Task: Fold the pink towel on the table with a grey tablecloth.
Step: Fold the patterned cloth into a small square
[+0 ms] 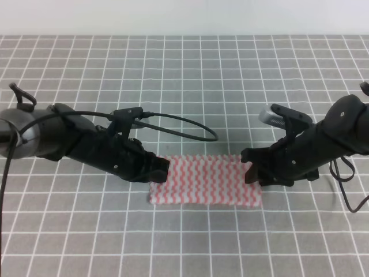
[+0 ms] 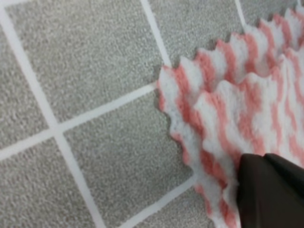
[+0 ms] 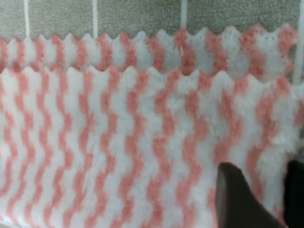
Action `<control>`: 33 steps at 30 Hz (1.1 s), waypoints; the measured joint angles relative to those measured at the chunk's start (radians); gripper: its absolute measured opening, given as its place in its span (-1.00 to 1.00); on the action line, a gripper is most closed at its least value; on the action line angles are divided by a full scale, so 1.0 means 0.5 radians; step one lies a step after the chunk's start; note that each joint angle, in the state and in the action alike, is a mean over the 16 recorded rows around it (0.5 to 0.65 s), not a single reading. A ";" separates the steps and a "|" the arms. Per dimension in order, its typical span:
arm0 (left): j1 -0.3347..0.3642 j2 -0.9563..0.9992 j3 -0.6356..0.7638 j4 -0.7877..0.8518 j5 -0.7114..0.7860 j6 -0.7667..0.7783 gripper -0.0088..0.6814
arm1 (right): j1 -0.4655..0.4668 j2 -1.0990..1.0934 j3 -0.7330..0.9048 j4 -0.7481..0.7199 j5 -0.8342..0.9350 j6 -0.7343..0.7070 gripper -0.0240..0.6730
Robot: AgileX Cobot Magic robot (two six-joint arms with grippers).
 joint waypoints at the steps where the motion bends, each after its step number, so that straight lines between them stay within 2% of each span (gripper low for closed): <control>1: 0.000 0.000 0.000 0.000 0.000 0.000 -0.98 | 0.000 0.004 0.000 0.000 0.002 0.000 -0.55; 8: 0.000 0.001 -0.001 0.001 0.001 0.000 -0.98 | 0.000 0.017 -0.017 0.000 0.028 0.002 -0.84; 12: 0.000 0.001 -0.001 0.002 0.003 0.000 -0.98 | 0.000 0.019 -0.056 0.001 0.059 0.002 -0.95; 24: 0.000 0.000 0.000 0.003 0.008 0.000 -0.98 | 0.001 0.016 -0.248 0.026 0.222 -0.009 -0.98; 33: 0.000 0.000 0.000 0.003 0.008 0.000 -0.98 | 0.034 0.016 -0.346 0.215 0.337 -0.148 -0.98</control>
